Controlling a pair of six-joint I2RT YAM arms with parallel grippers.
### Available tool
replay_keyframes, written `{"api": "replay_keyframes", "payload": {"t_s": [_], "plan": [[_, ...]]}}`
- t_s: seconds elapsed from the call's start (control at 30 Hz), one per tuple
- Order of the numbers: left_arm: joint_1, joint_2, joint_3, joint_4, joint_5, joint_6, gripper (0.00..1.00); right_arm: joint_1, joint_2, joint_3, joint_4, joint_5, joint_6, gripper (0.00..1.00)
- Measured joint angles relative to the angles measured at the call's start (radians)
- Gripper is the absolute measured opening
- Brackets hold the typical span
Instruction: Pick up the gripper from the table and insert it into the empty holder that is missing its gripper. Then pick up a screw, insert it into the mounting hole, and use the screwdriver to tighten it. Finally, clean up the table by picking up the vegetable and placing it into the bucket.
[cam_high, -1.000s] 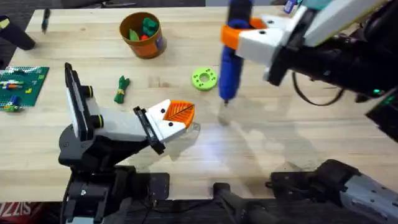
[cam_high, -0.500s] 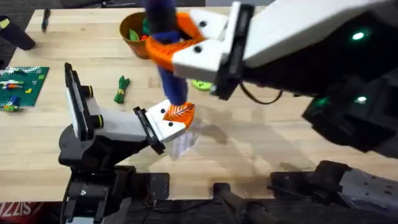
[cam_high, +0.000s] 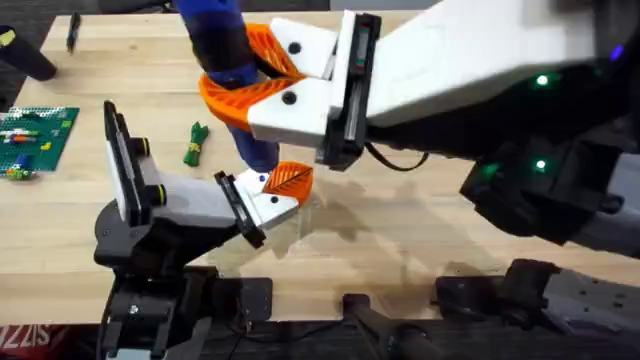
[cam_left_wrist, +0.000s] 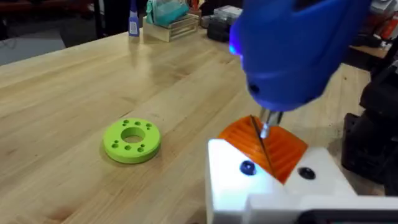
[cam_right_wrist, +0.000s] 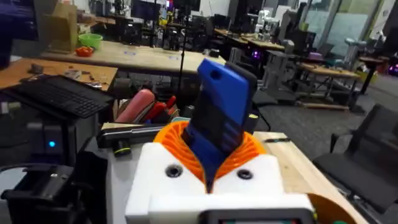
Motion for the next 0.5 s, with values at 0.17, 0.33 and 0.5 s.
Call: {"api": "replay_keyframes", "payload": {"t_s": [0.17, 0.33, 0.5], "plan": [[0.000, 0.000, 0.000, 0.000, 0.000, 0.000, 0.019, 0.000, 0.004, 0.000, 0.001, -0.005, -0.014, 0.012], [0.000, 0.000, 0.000, 0.000, 0.000, 0.000, 0.019, 0.010, 0.035, 0.000, 0.034, -0.007, -0.026, 0.012], [0.000, 0.000, 0.000, 0.000, 0.000, 0.000, 0.019, 0.039, 0.065, 0.000, 0.094, -0.008, -0.029, 0.012]]}}
